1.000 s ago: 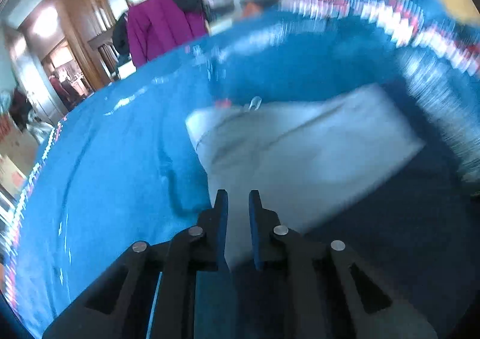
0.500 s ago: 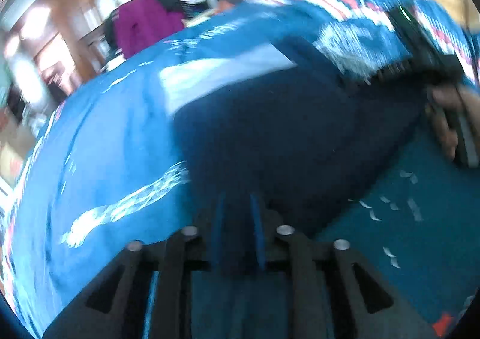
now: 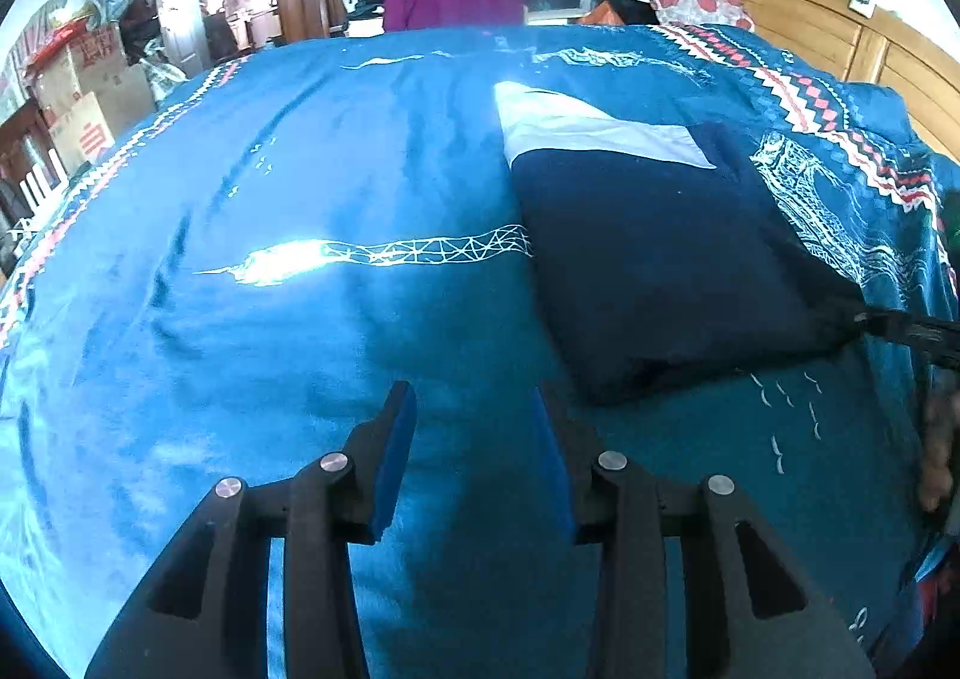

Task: Fold small clothes
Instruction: 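Release the shirt with the right gripper and pull both grippers back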

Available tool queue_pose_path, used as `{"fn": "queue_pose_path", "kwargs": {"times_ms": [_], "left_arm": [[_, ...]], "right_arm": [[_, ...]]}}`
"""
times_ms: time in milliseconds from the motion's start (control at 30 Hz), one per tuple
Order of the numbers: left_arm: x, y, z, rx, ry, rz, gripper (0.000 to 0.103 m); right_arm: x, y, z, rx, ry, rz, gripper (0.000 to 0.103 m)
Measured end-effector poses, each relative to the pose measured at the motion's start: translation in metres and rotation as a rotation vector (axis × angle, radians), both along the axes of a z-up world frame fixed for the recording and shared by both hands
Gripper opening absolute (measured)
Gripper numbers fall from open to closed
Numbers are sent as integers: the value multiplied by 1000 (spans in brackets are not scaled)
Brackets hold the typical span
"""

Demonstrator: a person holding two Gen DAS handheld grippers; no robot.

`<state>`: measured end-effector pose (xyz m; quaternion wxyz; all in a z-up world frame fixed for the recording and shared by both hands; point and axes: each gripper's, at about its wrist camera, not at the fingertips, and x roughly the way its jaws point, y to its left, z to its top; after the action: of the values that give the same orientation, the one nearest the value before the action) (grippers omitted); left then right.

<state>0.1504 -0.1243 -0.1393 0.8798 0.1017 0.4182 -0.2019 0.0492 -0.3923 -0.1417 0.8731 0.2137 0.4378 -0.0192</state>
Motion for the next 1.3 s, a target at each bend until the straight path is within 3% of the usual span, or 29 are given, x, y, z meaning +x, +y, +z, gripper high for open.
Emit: {"fn": "queue_pose_path", "kwargs": {"times_ms": [67,133,167,233,400,500,600,667,733,1300], "left_arm": [[-8,-6,3,-6,6,16,45],[-20,-10,2,-18,11,19,50],[-27,-14,0,-28,17,19,53],[-40,-23,-4,-37,21,1,58],[-62,-47,-34,13,58,-52,60],[-66,-58,-53,61,64,-59,68],[-66,-64,-60,80,58,-51,83],[-65,-70,-63,126,59,-43,103],[-64,-72,-67,156,69,-27,103],[-62,-69,-72,122,43,-12,103]], "right_arm": [[-11,18,25,-93,-25,-4,49],[-26,42,41,-184,-29,-3,92],[-36,55,45,-235,-23,-15,98],[-51,68,39,-289,10,-50,99],[-75,83,-2,-261,102,-71,99],[-89,87,-22,-252,152,-78,99],[-95,92,-33,-277,169,-76,103],[-95,94,-34,-299,169,-74,103],[-93,94,-35,-304,168,-77,103],[-91,94,-41,-301,160,-125,103]]}}
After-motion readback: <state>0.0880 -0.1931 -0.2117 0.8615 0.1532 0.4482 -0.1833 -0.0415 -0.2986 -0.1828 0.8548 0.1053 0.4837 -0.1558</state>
